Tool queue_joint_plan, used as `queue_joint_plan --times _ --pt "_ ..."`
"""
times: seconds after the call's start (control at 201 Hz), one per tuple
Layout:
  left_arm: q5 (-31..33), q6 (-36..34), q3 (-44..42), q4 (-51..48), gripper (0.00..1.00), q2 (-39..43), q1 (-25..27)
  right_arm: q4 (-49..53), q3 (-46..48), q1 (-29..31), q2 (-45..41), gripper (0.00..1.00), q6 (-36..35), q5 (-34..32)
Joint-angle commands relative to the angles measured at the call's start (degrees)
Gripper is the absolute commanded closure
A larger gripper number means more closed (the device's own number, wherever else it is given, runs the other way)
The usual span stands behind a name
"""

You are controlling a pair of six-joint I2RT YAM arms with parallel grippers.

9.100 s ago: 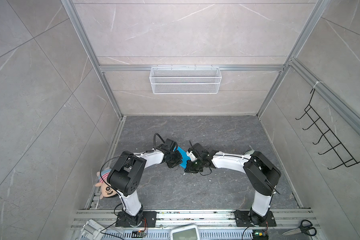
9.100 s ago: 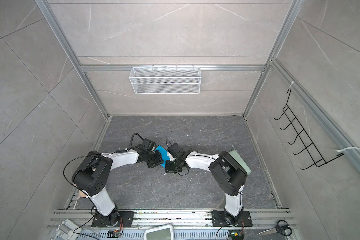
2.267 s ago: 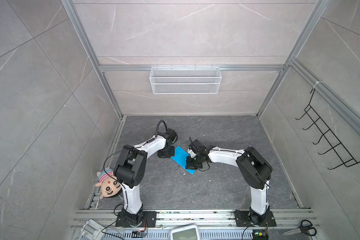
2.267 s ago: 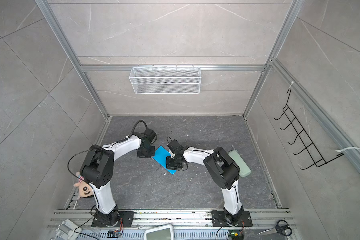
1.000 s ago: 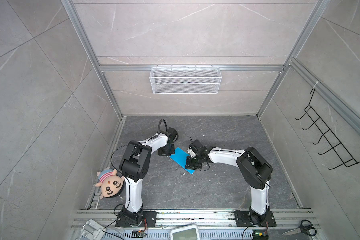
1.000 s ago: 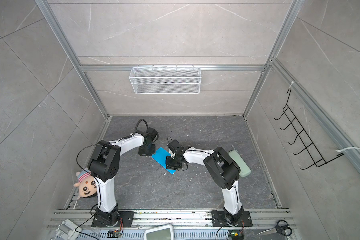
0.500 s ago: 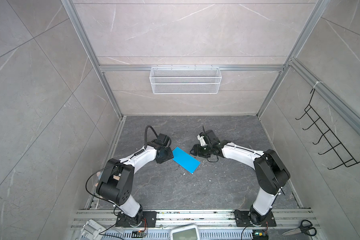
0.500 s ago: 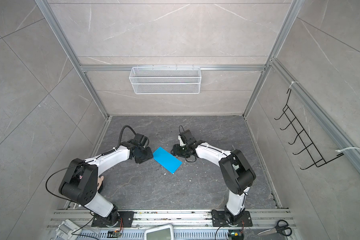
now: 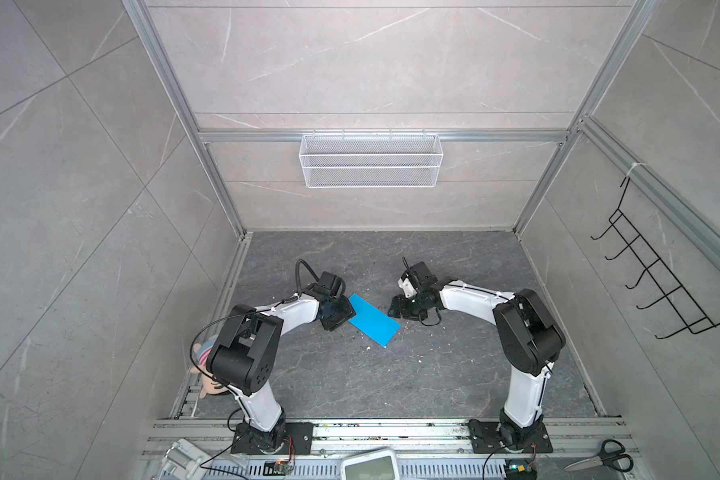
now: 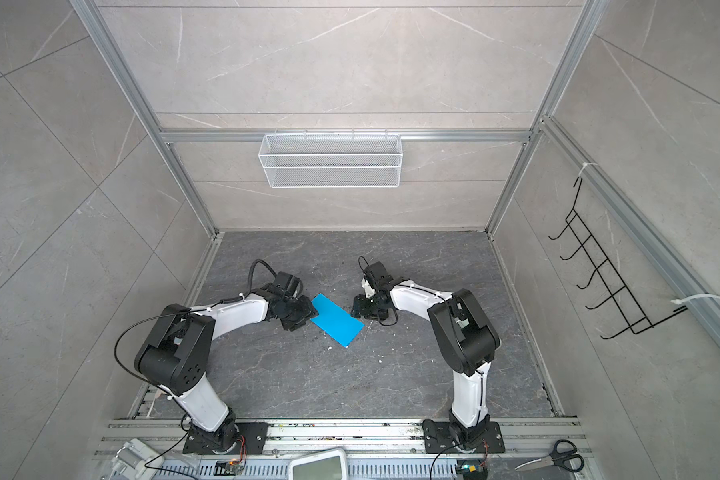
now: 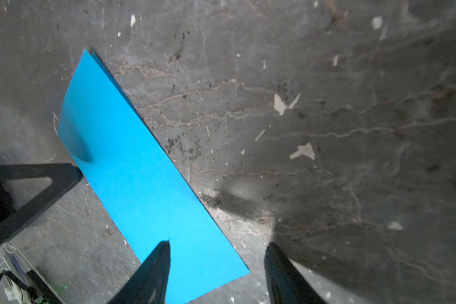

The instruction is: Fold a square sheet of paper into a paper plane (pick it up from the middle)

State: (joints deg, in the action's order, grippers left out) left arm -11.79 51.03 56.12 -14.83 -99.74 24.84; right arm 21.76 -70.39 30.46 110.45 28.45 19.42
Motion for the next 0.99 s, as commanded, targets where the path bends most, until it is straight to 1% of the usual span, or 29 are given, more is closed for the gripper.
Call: queue_joint_plan --times 0.0,0.249,0.373,0.478,0.523,0.573,0.657,0.717,0.797,0.866,0.986 --pt "-1.58 -0.75 2.9 -0.44 0.46 -2.69 0.18 2.12 -0.62 0.16 1.09 0.43 -1.56 2.72" --pt "-4.41 -5.74 10.24 -2.15 0.55 -9.48 0.2 -0.22 5.39 0.33 -0.93 0.48 0.38 7.18" --pt "-8.32 -9.16 13.71 -1.53 0.56 -12.53 0.19 -3.22 9.26 0.62 -2.36 0.49 2.9 10.64" --pt "-12.36 -11.86 16.8 -1.54 0.56 -14.76 0.18 -8.46 12.53 0.68 -4.32 0.5 5.19 15.2" --pt "-13.47 -12.41 17.47 -1.34 0.56 -15.12 0.18 -9.56 13.22 0.58 -5.31 0.5 5.73 15.44" --pt "-12.53 -12.25 17.47 -1.46 0.56 -14.28 0.16 -10.5 14.14 0.19 -6.88 0.5 6.39 14.34" --pt "-4.69 -9.85 15.07 -2.53 0.51 -9.81 0.21 -13.79 16.76 -1.28 -10.31 0.49 8.35 12.04" --pt "-2.18 -8.25 12.25 -1.3 0.48 -5.93 0.33 -15.66 18.57 -2.21 -12.33 0.47 9.38 10.97" --pt "-3.43 -6.37 8.8 1.85 0.46 -2.2 1.03 -17.5 20.15 -2.67 -13.93 0.44 10.09 10.72" --pt "-5.42 -5.67 7.97 2.2 0.47 -1.25 2.33 -17.63 20.3 -2.68 -13.82 0.42 10.24 11.27" --pt "-8.78 -3.77 7.3 3.9 0.54 -2.42 4.9 -17.72 20.22 -2.68 -12.52 0.42 10.37 12.17"
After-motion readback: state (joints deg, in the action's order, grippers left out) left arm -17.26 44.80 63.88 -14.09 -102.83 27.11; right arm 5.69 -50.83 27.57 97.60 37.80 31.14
